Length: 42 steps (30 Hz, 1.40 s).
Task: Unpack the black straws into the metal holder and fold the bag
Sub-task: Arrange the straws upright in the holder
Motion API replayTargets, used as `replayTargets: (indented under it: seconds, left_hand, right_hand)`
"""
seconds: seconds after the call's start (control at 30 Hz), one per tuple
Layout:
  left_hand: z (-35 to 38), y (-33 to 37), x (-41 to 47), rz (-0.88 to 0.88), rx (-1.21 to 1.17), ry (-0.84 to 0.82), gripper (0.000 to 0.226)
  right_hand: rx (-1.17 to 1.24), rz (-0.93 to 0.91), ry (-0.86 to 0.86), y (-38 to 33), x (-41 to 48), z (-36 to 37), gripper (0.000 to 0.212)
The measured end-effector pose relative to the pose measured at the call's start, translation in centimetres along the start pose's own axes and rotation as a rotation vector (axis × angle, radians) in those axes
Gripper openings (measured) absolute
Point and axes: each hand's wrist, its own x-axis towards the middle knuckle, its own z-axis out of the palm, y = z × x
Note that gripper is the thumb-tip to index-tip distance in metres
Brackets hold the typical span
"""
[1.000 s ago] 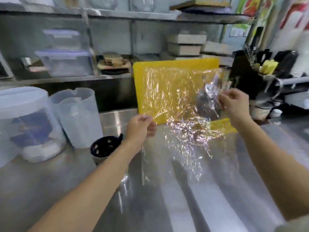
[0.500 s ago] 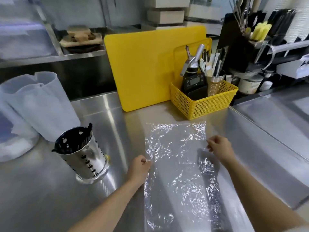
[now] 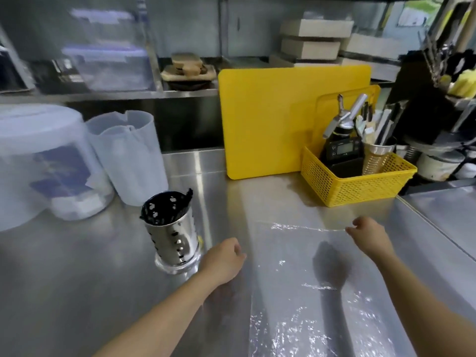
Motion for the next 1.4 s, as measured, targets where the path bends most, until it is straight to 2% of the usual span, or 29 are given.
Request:
replayTargets:
  seconds: [0.23, 0.4, 0.5, 0.6, 0.83, 1.03, 1.3, 1.4]
  left_hand:
    - [-8.2, 0.7, -3.6, 0.172, -0.051, 0.2, 0.015]
    - [-13.3, 0.8, -6.2, 0.342, -0.074, 0.473, 0.013]
    - [-15.2, -0.1, -6.8, 0.352, -0.092, 0.628, 0.011]
    - [-16.3, -1.6, -6.4, 0.315, -0.15, 0.698, 0.01]
    - [-16.4, -4.7, -3.2, 0.205, -0.268, 0.549, 0.009]
    - [-16.6, -4.9, -0.6, 0.243, -0.278, 0.401, 0.015]
    - [-16.7, -5.3, 2.4, 0.273, -0.305, 0.119, 0.029]
    - [-16.7, -5.6, 3.2, 0.263, -0.277, 0.111, 0.037]
  right_hand:
    - [0.196, -0.335, -0.127, -11.3, -1.9, 0.8, 0.021]
    - [0.324, -0.58, -0.219, -18.5, -5.7, 2.4, 0.015]
    - [0.385, -0.685, -0.287, -21.4, -7.9, 3.3, 0.008]
    - [0.435, -0.715, -0.339, -23.0, -9.3, 4.3, 0.01]
    - [0.462, -0.734, -0.402, -24.5, -10.5, 6.6, 0.012]
    - [0.536, -0.711, -0.493, -25.2, -10.6, 7.8, 0.015]
    - [0.652, -0.643, -0.516, -26.7, -9.8, 9.3, 0.01]
    - [0.694, -0.612, -0.528, -27.4, -9.4, 9.6, 0.013]
